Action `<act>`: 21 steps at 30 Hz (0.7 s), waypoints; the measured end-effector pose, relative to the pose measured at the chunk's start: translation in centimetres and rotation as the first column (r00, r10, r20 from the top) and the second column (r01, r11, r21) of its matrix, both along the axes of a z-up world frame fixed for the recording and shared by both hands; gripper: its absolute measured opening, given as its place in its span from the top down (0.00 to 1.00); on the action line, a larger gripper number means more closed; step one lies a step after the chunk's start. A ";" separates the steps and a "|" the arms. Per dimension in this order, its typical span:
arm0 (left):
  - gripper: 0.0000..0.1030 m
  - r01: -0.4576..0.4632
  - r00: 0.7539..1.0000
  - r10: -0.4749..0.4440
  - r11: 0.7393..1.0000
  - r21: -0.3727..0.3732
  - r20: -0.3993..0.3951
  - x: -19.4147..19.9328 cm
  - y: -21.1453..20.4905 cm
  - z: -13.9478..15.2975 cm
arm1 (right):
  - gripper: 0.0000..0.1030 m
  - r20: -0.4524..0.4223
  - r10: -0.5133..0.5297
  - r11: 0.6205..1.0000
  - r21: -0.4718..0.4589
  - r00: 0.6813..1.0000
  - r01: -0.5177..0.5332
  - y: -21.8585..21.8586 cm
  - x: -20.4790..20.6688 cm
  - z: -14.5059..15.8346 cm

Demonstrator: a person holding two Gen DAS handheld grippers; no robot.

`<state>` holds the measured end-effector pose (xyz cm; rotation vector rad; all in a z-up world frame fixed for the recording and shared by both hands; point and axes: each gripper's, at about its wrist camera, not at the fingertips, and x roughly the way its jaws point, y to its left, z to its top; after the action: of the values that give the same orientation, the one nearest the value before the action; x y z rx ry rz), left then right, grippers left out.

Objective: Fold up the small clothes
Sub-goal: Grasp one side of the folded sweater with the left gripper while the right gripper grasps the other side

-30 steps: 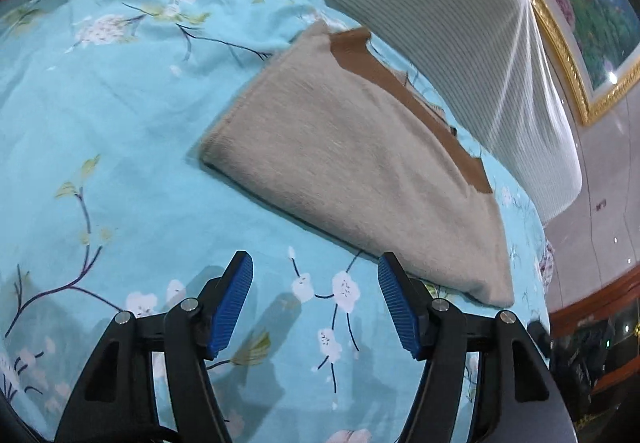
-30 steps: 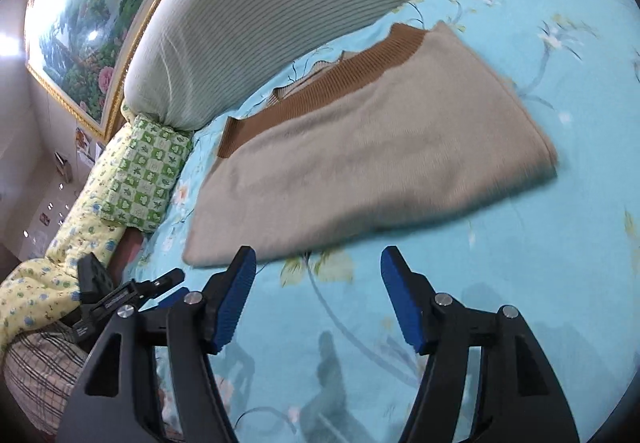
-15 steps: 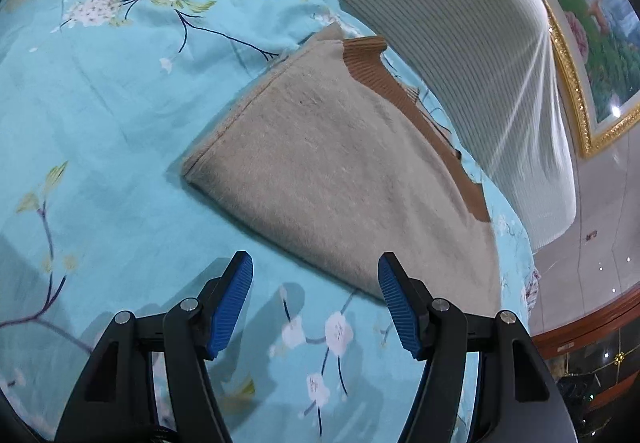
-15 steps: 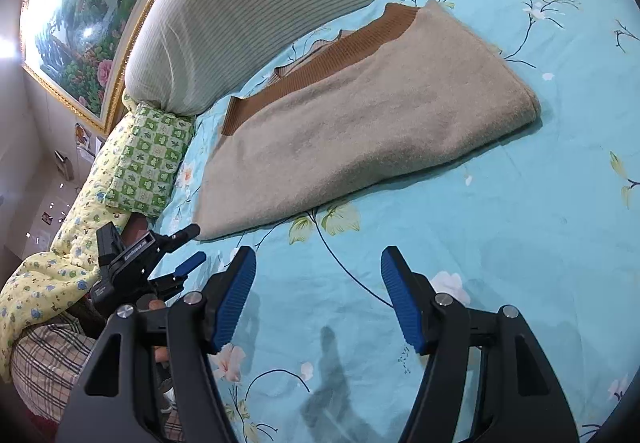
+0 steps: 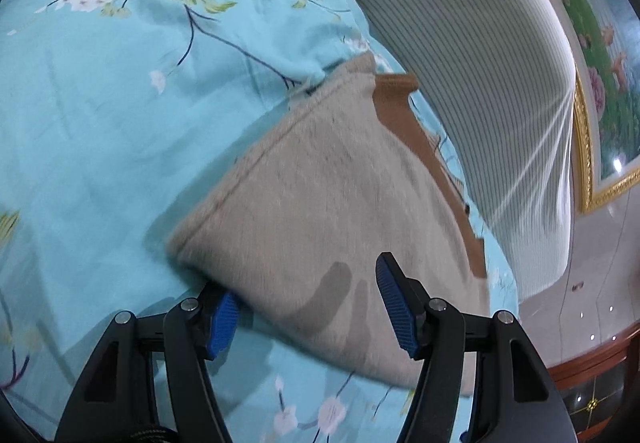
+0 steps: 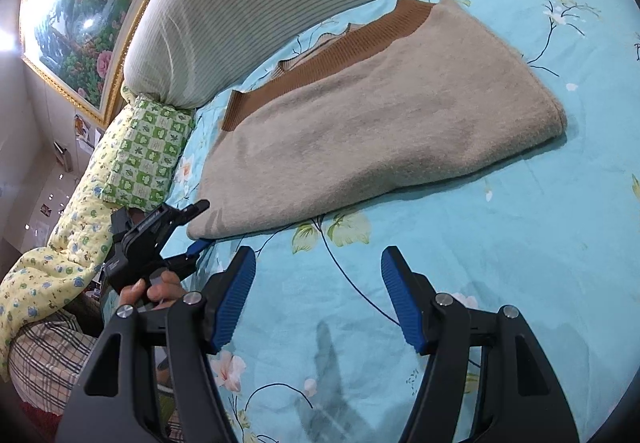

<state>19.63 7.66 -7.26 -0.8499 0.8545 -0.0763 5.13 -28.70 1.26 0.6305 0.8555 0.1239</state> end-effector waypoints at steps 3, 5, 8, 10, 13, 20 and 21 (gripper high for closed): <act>0.57 -0.010 1.000 0.010 1.000 0.022 0.002 1.0 0.0 -0.1 | 0.36 0.005 -0.005 1.000 0.009 1.000 0.005 -0.3 -0.1 0.0; 0.81 0.013 1.000 -0.013 1.000 0.026 0.007 1.6 -0.3 -0.1 | 0.36 0.019 -0.017 1.000 0.022 1.000 0.016 -0.7 -0.3 0.0; 0.85 0.023 0.999 -0.026 0.996 0.087 0.031 2.0 -1.1 1.0 | 0.36 0.028 -0.033 0.999 0.026 0.999 0.033 -1.3 -0.4 0.1; 0.86 0.040 0.996 -0.052 0.986 0.161 0.073 2.0 -2.4 2.7 | 0.36 0.036 -0.048 0.998 0.030 0.998 0.047 -2.0 -0.3 0.2; 0.87 0.101 0.977 -0.142 0.965 0.240 0.162 1.8 -5.0 5.8 | 0.36 0.052 -0.066 0.997 0.047 0.996 0.063 -3.1 -0.2 0.4; 0.89 0.329 0.864 -0.432 0.873 0.360 0.259 2.5 -14.7 9.9 | 0.36 0.118 -0.102 0.993 0.067 0.988 0.095 -7.4 1.5 2.0; 0.89 0.360 0.845 -0.469 0.855 0.374 0.257 2.6 -16.2 9.8 | 0.36 0.124 -0.101 0.994 0.062 0.987 0.094 -8.1 1.9 2.3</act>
<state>22.20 -8.52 2.52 -0.3198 0.6859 -0.4534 7.05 -36.79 3.60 0.7085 0.6990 0.0981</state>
